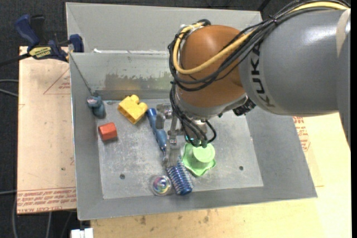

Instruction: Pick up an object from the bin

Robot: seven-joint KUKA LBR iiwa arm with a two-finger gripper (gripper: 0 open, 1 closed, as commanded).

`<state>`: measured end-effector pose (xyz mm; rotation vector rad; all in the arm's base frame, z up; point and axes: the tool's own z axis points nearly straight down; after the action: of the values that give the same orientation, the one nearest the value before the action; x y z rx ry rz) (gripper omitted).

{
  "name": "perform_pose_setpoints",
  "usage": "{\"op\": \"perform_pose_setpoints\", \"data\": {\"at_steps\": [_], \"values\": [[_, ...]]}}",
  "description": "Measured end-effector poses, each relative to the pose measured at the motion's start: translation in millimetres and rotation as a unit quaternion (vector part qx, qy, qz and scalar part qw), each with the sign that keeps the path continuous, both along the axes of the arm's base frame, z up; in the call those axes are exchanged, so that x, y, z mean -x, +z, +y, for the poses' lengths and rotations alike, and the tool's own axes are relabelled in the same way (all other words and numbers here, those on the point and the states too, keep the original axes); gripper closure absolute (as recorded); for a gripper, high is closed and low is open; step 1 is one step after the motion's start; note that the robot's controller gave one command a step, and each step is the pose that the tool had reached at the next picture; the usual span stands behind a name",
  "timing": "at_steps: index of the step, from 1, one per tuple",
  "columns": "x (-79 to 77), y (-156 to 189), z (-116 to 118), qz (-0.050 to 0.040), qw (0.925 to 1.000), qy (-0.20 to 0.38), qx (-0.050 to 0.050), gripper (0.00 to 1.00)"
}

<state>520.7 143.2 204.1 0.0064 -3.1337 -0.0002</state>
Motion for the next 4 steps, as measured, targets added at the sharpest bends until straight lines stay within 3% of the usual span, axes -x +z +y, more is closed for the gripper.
{"op": "perform_pose_setpoints", "data": {"at_steps": [1, 2, 3, 4], "values": [[41.7, -69.9, -37.9, 0.0018, 1.0, -0.007, 0.001, 0.0], [33.8, -133.2, -61.9, -0.0135, 0.9996, 0.025, -0.003, 0.0], [29.5, -128.3, -87.2, -0.0074, 0.9984, -0.056, -0.002, 0.0], [25.7, -116.8, -90.9, -0.0051, 0.9977, -0.067, -0.001, 0.0]]}}
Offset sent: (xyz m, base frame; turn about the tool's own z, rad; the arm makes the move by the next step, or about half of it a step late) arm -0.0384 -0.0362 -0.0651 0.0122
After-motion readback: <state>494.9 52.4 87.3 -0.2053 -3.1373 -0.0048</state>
